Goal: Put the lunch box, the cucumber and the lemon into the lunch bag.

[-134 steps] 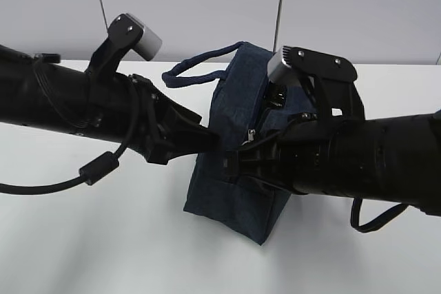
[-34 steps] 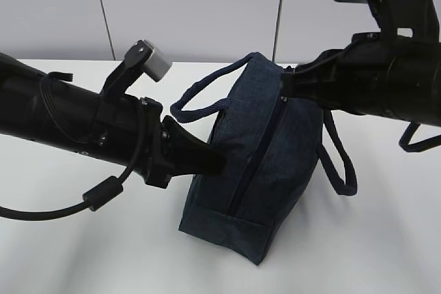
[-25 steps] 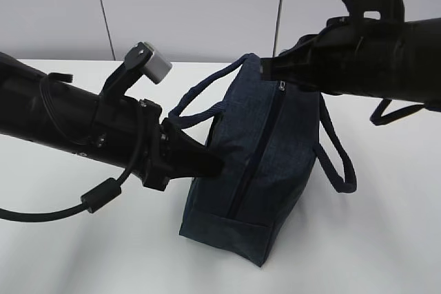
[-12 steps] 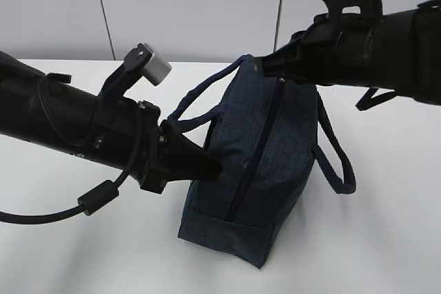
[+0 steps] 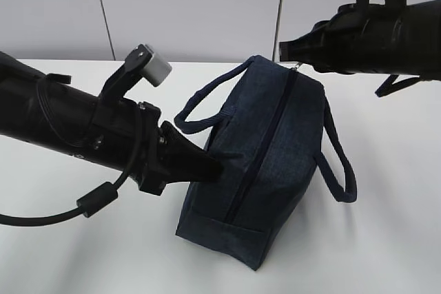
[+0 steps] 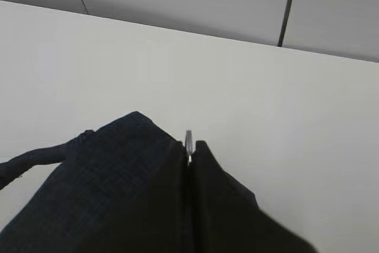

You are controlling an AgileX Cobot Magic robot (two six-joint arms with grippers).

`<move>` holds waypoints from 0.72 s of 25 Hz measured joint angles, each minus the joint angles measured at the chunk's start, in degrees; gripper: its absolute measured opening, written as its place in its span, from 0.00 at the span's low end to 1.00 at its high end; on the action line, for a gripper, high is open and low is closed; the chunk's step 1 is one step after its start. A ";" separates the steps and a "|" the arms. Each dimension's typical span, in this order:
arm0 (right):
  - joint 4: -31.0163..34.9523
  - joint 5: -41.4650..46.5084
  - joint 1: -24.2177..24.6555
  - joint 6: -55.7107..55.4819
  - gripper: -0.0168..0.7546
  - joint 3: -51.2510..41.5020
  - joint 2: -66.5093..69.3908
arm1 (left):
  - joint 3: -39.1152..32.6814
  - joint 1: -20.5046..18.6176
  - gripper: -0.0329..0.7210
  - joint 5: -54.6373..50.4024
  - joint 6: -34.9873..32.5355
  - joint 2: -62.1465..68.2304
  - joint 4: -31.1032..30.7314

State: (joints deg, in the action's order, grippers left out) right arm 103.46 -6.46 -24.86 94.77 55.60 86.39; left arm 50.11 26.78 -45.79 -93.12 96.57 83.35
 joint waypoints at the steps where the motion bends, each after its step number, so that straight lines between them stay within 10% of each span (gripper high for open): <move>1: 0.00 0.40 0.36 0.00 0.02 0.08 0.21 | 0.00 0.00 0.04 0.00 0.00 0.00 -0.05; 18: 0.00 1.16 2.11 0.21 0.02 6.98 9.65 | 0.00 0.00 0.04 -1.34 1.48 0.00 -2.99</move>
State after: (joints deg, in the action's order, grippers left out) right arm 103.46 -5.30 -22.75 94.99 62.58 96.03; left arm 50.11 26.78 -47.13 -91.64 96.57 80.35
